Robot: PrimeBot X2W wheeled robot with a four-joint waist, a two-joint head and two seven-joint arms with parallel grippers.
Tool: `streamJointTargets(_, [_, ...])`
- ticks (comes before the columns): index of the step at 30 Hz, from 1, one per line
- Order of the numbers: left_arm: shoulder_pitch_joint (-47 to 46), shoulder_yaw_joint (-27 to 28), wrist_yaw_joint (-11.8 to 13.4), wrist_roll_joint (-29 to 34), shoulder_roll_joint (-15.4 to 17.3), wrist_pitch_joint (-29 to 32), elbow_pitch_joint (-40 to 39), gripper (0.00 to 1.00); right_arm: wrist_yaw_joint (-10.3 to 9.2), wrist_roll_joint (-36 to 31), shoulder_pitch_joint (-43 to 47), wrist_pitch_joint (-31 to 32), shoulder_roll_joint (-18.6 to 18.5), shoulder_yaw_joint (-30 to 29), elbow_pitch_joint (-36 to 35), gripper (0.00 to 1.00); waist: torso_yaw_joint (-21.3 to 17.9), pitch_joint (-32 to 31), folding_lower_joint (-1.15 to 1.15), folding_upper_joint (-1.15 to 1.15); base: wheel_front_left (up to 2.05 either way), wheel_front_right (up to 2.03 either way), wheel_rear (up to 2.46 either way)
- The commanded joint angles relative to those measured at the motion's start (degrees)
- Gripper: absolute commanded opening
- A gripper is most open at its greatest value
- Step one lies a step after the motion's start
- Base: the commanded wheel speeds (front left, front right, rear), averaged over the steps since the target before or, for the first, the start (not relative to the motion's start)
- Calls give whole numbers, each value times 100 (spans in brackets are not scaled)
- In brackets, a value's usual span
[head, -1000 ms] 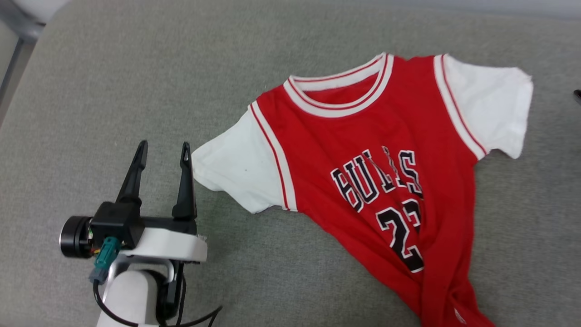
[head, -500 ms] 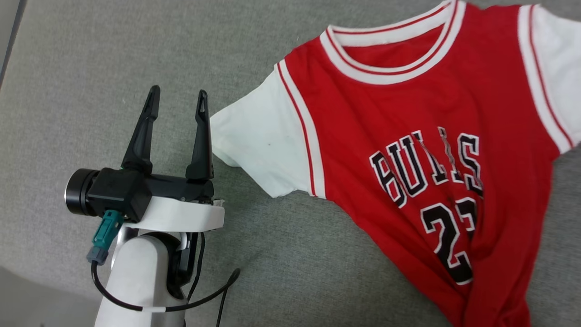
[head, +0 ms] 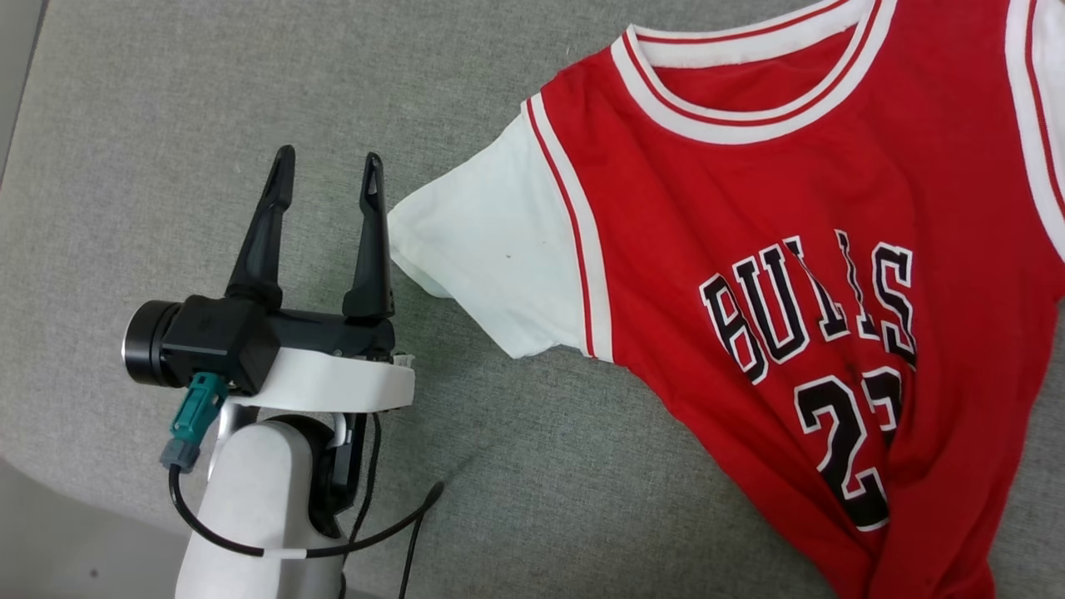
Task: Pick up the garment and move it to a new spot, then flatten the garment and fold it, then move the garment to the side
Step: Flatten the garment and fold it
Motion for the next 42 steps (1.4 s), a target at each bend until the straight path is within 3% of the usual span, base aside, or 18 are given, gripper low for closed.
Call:
streamJointTargets(1, [-55,25,17,31,-4,-14,29,100,-2,28,288,-24,114,116,196,0,-48,-80,0,0,0,0,0])
streamJointTargets(9, [152,426,-170,-17,32,-14,288,100,-3,470,292,-1274,113,66,-201,0,-397,-822,0,0,0,0,0])
streamJointTargets(21, [-97,718,-567,-14,879,80,966,100,-3,1244,1702,-2105,-556,231,-1219,0,-1164,-1735,0,0,0,0,0])
streamJointTargets(29, [-938,19,-691,-253,1825,1050,1470,100,-3,1424,2764,-2399,-740,-118,-1763,0,-1473,-1810,0,0,0,0,0])
streamJointTargets(37, [-2066,-1536,-696,-1563,3106,2734,1493,100,-4,1347,3176,-2461,-558,-307,-1994,0,-1739,-1678,0,0,0,0,0])
streamJointTargets(42, [-2836,-2398,-697,-2469,3594,3984,1589,100,-3,1285,3106,-2391,-456,-335,-2049,0,-1818,-1533,0,0,0,0,0])
